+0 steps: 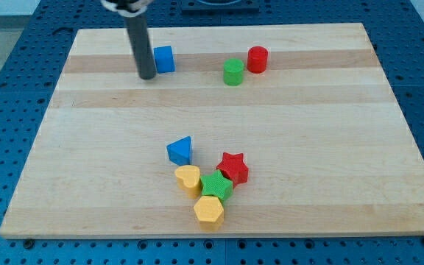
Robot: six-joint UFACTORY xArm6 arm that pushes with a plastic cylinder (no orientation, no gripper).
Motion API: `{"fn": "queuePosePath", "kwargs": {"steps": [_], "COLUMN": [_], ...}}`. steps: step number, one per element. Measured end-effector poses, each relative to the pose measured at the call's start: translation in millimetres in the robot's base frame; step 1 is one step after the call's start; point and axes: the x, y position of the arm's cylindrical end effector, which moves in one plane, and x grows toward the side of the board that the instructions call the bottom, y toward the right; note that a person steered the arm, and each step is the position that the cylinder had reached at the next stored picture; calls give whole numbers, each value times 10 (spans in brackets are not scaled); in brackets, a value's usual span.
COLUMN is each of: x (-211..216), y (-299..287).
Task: Slide the blue cube closer to the green circle
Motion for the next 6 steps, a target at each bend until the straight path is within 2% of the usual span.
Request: {"fn": "queuePosePath", "kwargs": {"steps": [1, 2, 3, 6], "x": [30, -319, -372, -372], "y": [-278, -230, -208, 321]}}
